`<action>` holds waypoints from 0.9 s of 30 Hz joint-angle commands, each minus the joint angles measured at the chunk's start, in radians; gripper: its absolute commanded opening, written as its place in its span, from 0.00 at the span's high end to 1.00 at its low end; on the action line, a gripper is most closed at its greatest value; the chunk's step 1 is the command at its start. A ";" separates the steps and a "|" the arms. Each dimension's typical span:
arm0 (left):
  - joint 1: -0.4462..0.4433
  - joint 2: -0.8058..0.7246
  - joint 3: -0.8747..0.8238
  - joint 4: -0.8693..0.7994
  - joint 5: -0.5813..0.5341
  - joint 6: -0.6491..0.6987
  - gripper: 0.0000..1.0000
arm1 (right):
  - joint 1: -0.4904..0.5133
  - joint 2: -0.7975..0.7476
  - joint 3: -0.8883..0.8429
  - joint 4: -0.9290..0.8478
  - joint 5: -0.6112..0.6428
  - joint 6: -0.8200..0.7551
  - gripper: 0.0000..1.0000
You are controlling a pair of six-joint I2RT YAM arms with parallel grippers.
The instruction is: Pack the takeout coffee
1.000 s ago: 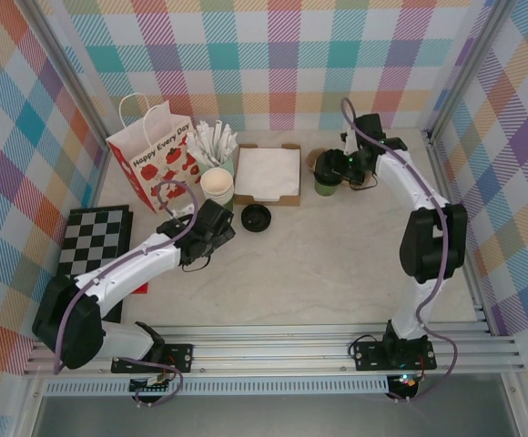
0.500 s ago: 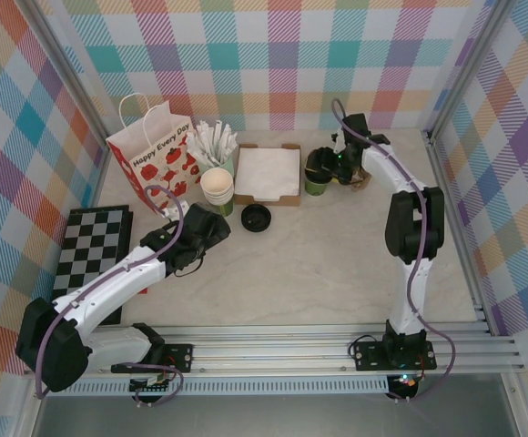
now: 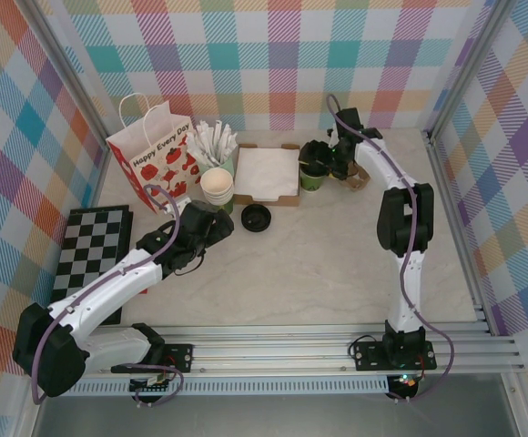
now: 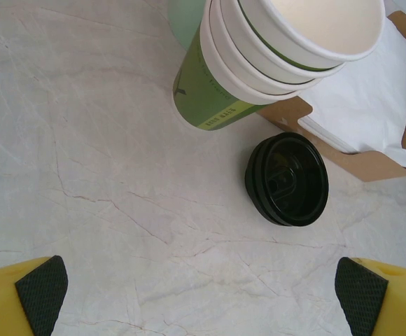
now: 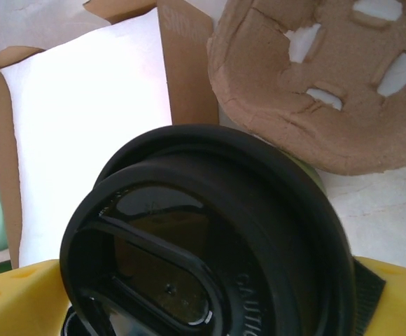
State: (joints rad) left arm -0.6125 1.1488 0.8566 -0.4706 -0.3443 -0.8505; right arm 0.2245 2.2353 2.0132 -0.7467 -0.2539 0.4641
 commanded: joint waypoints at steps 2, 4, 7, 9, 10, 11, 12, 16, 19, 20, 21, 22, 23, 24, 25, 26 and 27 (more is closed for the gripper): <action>0.008 -0.024 -0.012 -0.003 -0.005 0.007 0.00 | 0.007 -0.042 0.051 -0.063 0.012 -0.023 0.00; 0.008 -0.026 -0.012 -0.013 -0.020 0.000 0.00 | -0.002 -0.073 0.044 -0.064 -0.011 -0.028 0.00; 0.008 -0.032 -0.014 -0.025 -0.043 -0.014 0.00 | -0.019 -0.132 0.009 -0.052 -0.028 -0.029 0.00; 0.010 -0.037 -0.012 -0.036 -0.058 -0.024 0.00 | -0.037 -0.171 -0.025 -0.039 -0.026 -0.017 0.00; 0.011 -0.038 -0.012 -0.042 -0.066 -0.030 0.00 | -0.049 -0.192 -0.050 -0.019 -0.020 -0.002 0.00; 0.012 -0.040 -0.013 -0.052 -0.076 -0.039 0.00 | -0.067 -0.217 -0.092 0.013 -0.003 0.024 0.00; 0.013 -0.042 -0.010 -0.064 -0.088 -0.048 0.00 | -0.089 -0.241 -0.145 0.053 0.022 0.060 0.00; 0.020 -0.051 -0.015 -0.113 -0.119 -0.090 0.00 | -0.196 -0.294 -0.315 0.181 0.023 0.176 0.00; 0.025 -0.067 -0.031 -0.114 -0.126 -0.109 0.00 | -0.262 -0.275 -0.356 0.171 0.048 0.135 0.06; 0.026 -0.074 -0.038 -0.113 -0.131 -0.119 0.00 | -0.275 -0.257 -0.350 0.152 0.064 0.104 0.10; 0.028 -0.081 -0.042 -0.113 -0.138 -0.130 0.00 | -0.286 -0.238 -0.342 0.131 0.087 0.079 0.14; 0.031 -0.087 -0.047 -0.115 -0.144 -0.141 0.00 | -0.291 -0.218 -0.335 0.120 0.098 0.057 0.18; 0.035 -0.092 -0.048 -0.117 -0.149 -0.148 0.00 | -0.296 -0.198 -0.326 0.112 0.097 0.038 0.21; 0.039 -0.097 -0.050 -0.121 -0.153 -0.154 0.00 | -0.297 -0.178 -0.313 0.104 0.095 0.025 0.24; 0.042 -0.101 -0.050 -0.124 -0.156 -0.158 0.00 | -0.297 -0.156 -0.295 0.094 0.086 0.014 0.26; 0.046 -0.106 -0.051 -0.126 -0.159 -0.161 0.00 | -0.297 -0.130 -0.268 0.080 0.056 0.002 0.29; 0.050 -0.110 -0.052 -0.131 -0.161 -0.166 0.00 | -0.296 -0.102 -0.240 0.070 0.022 -0.004 0.31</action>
State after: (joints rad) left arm -0.5804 1.0649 0.8135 -0.5758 -0.4637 -0.9813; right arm -0.0895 2.0758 1.7042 -0.6361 -0.1791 0.5156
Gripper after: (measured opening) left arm 0.999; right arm 0.703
